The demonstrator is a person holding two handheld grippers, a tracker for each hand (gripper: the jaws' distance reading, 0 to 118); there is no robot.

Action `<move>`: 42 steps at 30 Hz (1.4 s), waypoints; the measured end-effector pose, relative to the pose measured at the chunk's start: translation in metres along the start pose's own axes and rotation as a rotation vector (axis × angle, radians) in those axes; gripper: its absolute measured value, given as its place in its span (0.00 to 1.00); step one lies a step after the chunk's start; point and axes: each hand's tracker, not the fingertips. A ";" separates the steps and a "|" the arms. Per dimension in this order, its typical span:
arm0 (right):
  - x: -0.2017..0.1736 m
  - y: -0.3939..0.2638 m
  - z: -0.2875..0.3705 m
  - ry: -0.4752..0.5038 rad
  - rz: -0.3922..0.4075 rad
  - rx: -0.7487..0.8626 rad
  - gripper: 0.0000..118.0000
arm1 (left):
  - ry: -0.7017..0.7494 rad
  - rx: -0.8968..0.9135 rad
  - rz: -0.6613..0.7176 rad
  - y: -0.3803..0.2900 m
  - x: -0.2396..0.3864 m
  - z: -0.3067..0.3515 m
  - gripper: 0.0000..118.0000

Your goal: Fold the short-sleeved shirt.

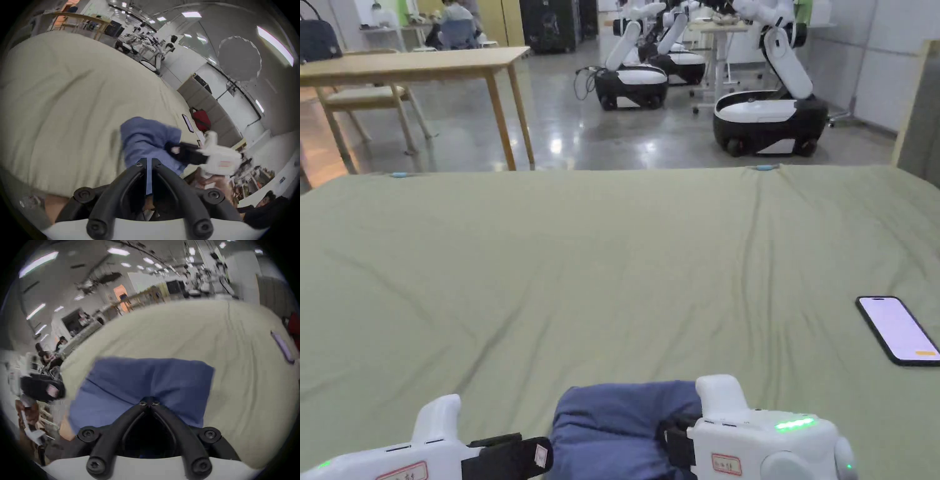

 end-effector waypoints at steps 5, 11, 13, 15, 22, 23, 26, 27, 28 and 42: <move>0.032 -0.024 0.009 0.199 -0.218 0.126 0.00 | -0.073 -0.061 0.117 0.000 -0.032 -0.032 0.94; 0.022 -0.025 0.010 0.160 -0.130 0.147 0.00 | -0.191 -0.068 0.117 0.010 -0.035 -0.092 0.93; 0.025 -0.027 0.010 0.171 -0.155 0.156 0.00 | -0.189 -0.086 0.129 0.018 -0.025 -0.107 0.85; 0.028 -0.028 0.009 0.183 -0.185 0.162 0.00 | -0.194 -0.110 0.118 0.023 -0.013 -0.124 0.64; 0.023 -0.031 0.010 0.179 -0.220 0.204 0.00 | -0.099 -0.168 0.026 0.033 -0.011 -0.127 0.30; 0.018 -0.029 0.012 0.167 -0.209 0.208 0.01 | -0.096 -0.174 0.009 0.036 -0.012 -0.124 0.30; 0.005 -0.020 0.026 0.201 -0.191 0.226 0.01 | -0.130 -0.155 0.013 0.058 -0.028 -0.098 0.30; 0.001 -0.018 0.032 0.211 -0.184 0.248 0.01 | -0.113 -0.114 -0.013 0.069 -0.037 -0.080 0.30; 0.000 -0.016 0.036 0.208 -0.180 0.262 0.01 | -0.061 -0.091 -0.063 0.083 -0.051 -0.059 0.30; 0.029 -0.024 0.034 -0.017 -0.270 0.177 0.01 | 0.404 0.008 0.107 0.193 -0.304 0.172 0.43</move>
